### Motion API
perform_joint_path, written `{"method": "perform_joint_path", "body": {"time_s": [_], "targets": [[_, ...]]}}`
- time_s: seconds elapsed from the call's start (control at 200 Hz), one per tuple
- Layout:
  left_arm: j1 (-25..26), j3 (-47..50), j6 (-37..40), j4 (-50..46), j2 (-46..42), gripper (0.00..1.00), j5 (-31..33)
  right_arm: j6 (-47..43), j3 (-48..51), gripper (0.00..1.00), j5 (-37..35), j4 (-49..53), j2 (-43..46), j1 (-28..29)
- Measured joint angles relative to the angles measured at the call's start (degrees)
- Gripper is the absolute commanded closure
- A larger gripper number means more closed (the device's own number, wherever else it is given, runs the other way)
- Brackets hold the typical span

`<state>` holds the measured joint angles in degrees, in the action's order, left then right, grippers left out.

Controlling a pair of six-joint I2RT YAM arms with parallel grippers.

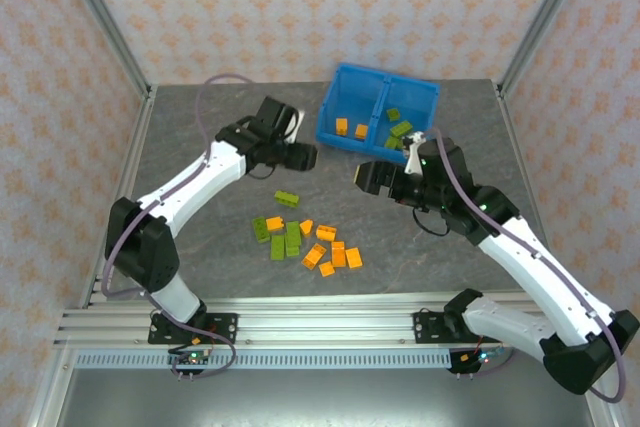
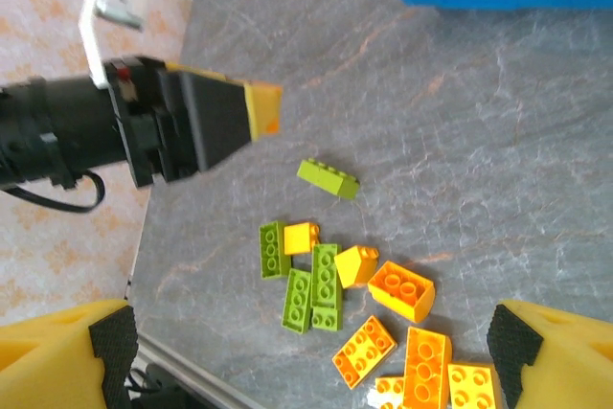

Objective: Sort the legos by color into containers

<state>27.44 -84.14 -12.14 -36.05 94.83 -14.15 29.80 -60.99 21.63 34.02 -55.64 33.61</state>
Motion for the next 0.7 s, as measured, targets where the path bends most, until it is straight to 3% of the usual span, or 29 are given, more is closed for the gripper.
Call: {"method": "perform_joint_path", "body": {"time_s": [0.13,0.435,0.581,0.701], "targets": [[0.7,-12.8,-0.1,3.1,7.9,0.42,1.1,0.6,0.0,0.04,-2.6,-0.2,2.5,0.0],[1.3,-47.0,0.3,5.7,39.3,0.42,4.5,2.5,0.0,0.04,-6.0,-0.2,5.6,0.0],[1.7,-57.2,0.1,4.0,48.2,0.41,5.7,2.8,0.0,0.04,-6.9,-0.2,5.7,0.0],[2.3,-61.9,-0.5,2.4,51.2,0.34,7.0,3.1,0.0,0.04,-6.9,-0.2,5.7,0.0]]}}
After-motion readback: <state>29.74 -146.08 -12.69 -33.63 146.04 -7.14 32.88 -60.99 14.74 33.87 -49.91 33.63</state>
